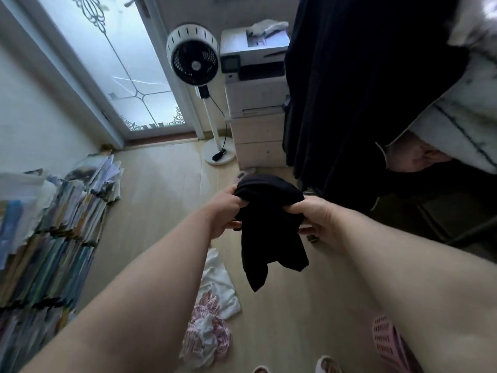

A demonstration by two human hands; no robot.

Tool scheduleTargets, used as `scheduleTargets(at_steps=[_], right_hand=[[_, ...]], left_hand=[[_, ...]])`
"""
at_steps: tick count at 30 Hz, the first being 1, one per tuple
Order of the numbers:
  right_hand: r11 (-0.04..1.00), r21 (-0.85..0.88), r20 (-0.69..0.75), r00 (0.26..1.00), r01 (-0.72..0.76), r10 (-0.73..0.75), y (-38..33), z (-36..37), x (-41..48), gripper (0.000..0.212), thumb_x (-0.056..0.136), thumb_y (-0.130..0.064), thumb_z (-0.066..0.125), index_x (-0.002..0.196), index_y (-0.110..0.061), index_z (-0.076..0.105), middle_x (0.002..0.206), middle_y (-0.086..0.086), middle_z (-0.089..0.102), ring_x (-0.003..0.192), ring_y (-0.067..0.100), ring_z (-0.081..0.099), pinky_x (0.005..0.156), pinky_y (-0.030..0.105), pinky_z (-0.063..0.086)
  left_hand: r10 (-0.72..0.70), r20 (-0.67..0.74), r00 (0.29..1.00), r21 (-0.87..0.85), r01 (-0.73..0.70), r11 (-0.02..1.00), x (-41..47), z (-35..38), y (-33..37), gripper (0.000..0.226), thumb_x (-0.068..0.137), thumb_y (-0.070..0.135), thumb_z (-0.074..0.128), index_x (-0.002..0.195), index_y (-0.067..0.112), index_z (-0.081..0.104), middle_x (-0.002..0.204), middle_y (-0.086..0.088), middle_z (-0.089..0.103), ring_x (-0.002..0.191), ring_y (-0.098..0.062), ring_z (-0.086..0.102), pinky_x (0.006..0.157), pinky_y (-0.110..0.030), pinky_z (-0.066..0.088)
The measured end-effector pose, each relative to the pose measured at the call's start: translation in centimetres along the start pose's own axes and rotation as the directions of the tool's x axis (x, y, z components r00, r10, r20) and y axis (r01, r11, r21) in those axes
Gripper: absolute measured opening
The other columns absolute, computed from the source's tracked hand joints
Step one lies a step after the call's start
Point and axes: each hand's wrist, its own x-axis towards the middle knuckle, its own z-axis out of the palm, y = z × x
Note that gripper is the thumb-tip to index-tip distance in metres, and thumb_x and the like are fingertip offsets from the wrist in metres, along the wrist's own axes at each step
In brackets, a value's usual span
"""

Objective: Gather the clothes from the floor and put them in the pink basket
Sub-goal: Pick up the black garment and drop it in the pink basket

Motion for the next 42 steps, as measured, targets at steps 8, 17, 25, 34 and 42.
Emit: scheduleTargets(at_steps=[8, 17, 25, 34, 42], right_hand=[[0.999, -0.021, -0.07, 0.997, 0.039, -0.04, -1.9, -5.1, -7.3, 0.02, 0.087, -0.012, 0.059, 0.106, -0.014, 0.065, 0.099, 0.006, 0.075, 0.094, 0.024, 0.07, 0.091, 0.038, 0.054], [0.995, 0.098, -0.156, 0.988, 0.032, -0.017, -0.5, -11.6, -15.3, 0.029, 0.085, -0.01, 0.055, 0.113, -0.01, 0.064, 0.101, 0.009, 0.072, 0.09, 0.024, 0.069, 0.078, 0.035, 0.055], [0.984, 0.171, -0.243, 0.97, 0.038, 0.005, 2.2, -19.0, -20.4, 0.023, 0.084, -0.012, 0.054, 0.104, -0.011, 0.064, 0.083, 0.005, 0.07, 0.077, 0.021, 0.067, 0.077, 0.036, 0.054], [0.955, 0.286, -0.384, 0.923, 0.078, 0.04, 7.2, -27.1, -25.1, 0.01, 0.082, -0.013, 0.05, 0.087, -0.014, 0.058, 0.07, 0.003, 0.061, 0.067, 0.02, 0.059, 0.063, 0.032, 0.047], [0.916, 0.386, -0.497, 0.861, 0.108, 0.108, 10.8, -32.5, -27.8, 0.006, 0.077, -0.016, 0.052, 0.076, -0.013, 0.057, 0.069, 0.006, 0.056, 0.062, 0.021, 0.054, 0.058, 0.028, 0.043]], left_hand=[[0.111, 0.191, 0.975, 0.151, -0.141, 0.978, -2.4, 3.8, 6.6, 0.039, 0.095, 0.001, 0.041, 0.125, 0.021, 0.055, 0.102, -0.005, 0.063, 0.089, -0.021, 0.062, 0.082, -0.043, 0.056], [0.145, 0.387, 0.911, 0.243, -0.252, 0.937, -5.4, 11.6, 11.6, 0.037, 0.094, 0.002, 0.046, 0.115, 0.028, 0.061, 0.104, 0.0, 0.068, 0.093, -0.016, 0.066, 0.076, -0.034, 0.058], [0.153, 0.424, 0.893, 0.291, -0.294, 0.91, -6.4, 21.1, 14.2, 0.036, 0.093, 0.005, 0.049, 0.118, 0.027, 0.06, 0.115, -0.002, 0.066, 0.108, -0.021, 0.066, 0.09, -0.043, 0.057], [0.143, 0.486, 0.862, 0.254, -0.296, 0.921, -7.6, 33.1, 15.3, 0.043, 0.093, 0.003, 0.048, 0.131, 0.022, 0.056, 0.123, -0.006, 0.065, 0.112, -0.025, 0.064, 0.089, -0.042, 0.056], [0.118, 0.529, 0.84, 0.21, -0.265, 0.941, -7.8, 41.6, 15.1, 0.031, 0.094, 0.002, 0.045, 0.107, 0.025, 0.061, 0.118, -0.006, 0.066, 0.117, -0.028, 0.062, 0.102, -0.05, 0.049]])
